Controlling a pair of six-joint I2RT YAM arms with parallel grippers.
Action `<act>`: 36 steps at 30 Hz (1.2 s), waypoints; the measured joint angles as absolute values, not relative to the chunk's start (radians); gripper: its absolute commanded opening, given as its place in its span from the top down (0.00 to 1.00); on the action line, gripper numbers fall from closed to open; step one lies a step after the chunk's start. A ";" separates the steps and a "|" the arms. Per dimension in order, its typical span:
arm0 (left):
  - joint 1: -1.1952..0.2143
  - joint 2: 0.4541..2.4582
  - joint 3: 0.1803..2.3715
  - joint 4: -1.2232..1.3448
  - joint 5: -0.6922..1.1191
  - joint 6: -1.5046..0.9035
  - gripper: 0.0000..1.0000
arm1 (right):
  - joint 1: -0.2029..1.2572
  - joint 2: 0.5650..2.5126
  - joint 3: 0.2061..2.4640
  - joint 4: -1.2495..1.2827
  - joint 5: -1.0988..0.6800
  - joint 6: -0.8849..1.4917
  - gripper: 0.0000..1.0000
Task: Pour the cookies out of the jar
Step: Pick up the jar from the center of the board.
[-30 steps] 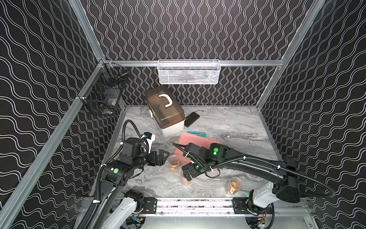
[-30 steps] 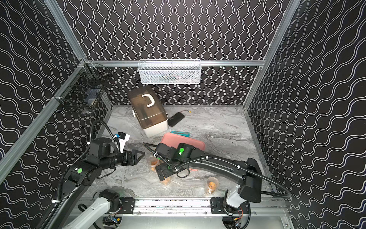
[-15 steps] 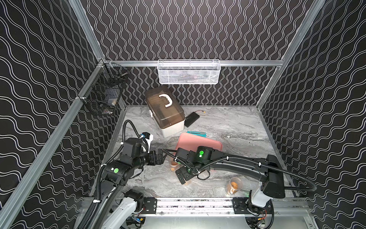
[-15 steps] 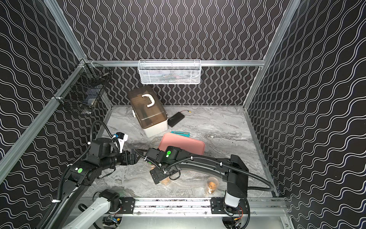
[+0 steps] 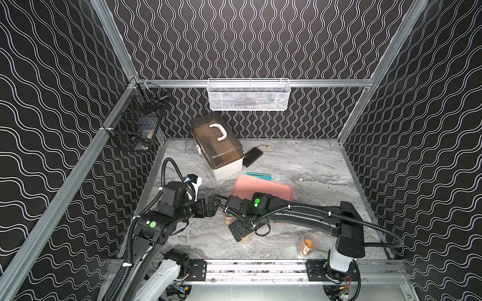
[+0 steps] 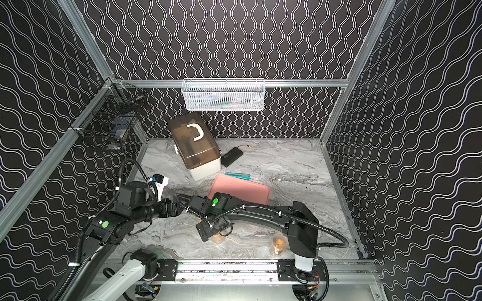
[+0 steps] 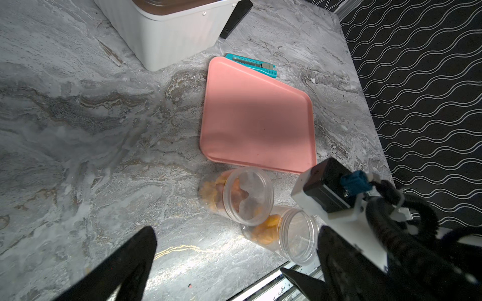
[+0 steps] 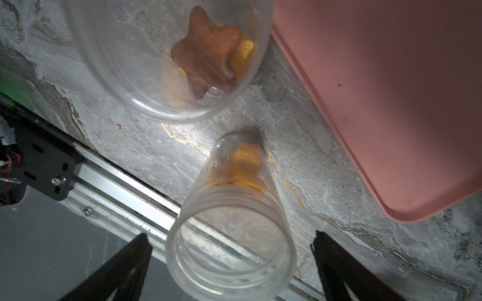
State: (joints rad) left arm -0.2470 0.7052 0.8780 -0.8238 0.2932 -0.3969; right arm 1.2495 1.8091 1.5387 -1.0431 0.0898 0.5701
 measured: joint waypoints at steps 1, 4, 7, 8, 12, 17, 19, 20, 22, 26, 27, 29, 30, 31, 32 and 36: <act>-0.247 0.705 0.878 -0.824 0.293 -0.397 0.01 | 1.250 1.809 1.534 -1.043 0.092 0.570 0.00; -0.247 0.706 0.878 -0.824 0.294 -0.397 0.01 | 1.249 1.809 1.518 -1.038 0.096 0.572 0.00; -0.247 0.707 0.878 -0.824 0.293 -0.397 0.01 | 1.250 1.809 1.502 -1.025 0.102 0.579 0.00; -0.247 0.708 0.878 -0.824 0.293 -0.397 0.01 | 1.250 1.809 1.497 -1.021 0.105 0.582 0.01; -0.247 0.712 0.878 -0.825 0.292 -0.397 0.01 | 1.249 1.809 1.487 -1.005 0.118 0.588 0.03; -0.247 0.716 0.878 -0.825 0.291 -0.397 0.01 | 1.249 1.824 1.486 -0.995 0.125 0.590 0.06; -0.247 0.720 0.878 -0.828 0.289 -0.397 0.01 | 1.248 1.833 1.486 -0.994 0.125 0.590 0.07; -0.247 0.721 0.878 -0.828 0.289 -0.397 0.01 | 1.248 1.837 1.487 -0.992 0.125 0.590 0.08; -0.247 0.723 0.878 -0.829 0.289 -0.397 0.01 | 1.248 1.843 1.488 -0.989 0.125 0.590 0.10; -0.247 0.722 0.878 -0.830 0.288 -0.397 0.01 | 1.246 1.852 1.488 -0.981 0.124 0.590 0.14; -0.247 0.722 0.878 -0.830 0.288 -0.397 0.01 | 1.245 1.852 1.488 -0.980 0.124 0.590 0.14; -0.247 0.722 0.878 -0.830 0.288 -0.397 0.01 | 1.242 1.853 1.488 -0.977 0.121 0.590 0.16; -0.247 0.722 0.878 -0.830 0.288 -0.397 0.01 | 1.242 1.854 1.488 -0.974 0.121 0.590 0.16; -0.247 0.723 0.878 -0.830 0.288 -0.397 0.01 | 1.241 1.855 1.488 -0.973 0.121 0.590 0.17; -0.247 0.723 0.878 -0.830 0.288 -0.397 0.01 | 1.241 1.857 1.488 -0.971 0.120 0.590 0.17; -0.247 0.725 0.878 -0.830 0.288 -0.397 0.01 | 1.237 1.858 1.486 -0.965 0.117 0.590 0.18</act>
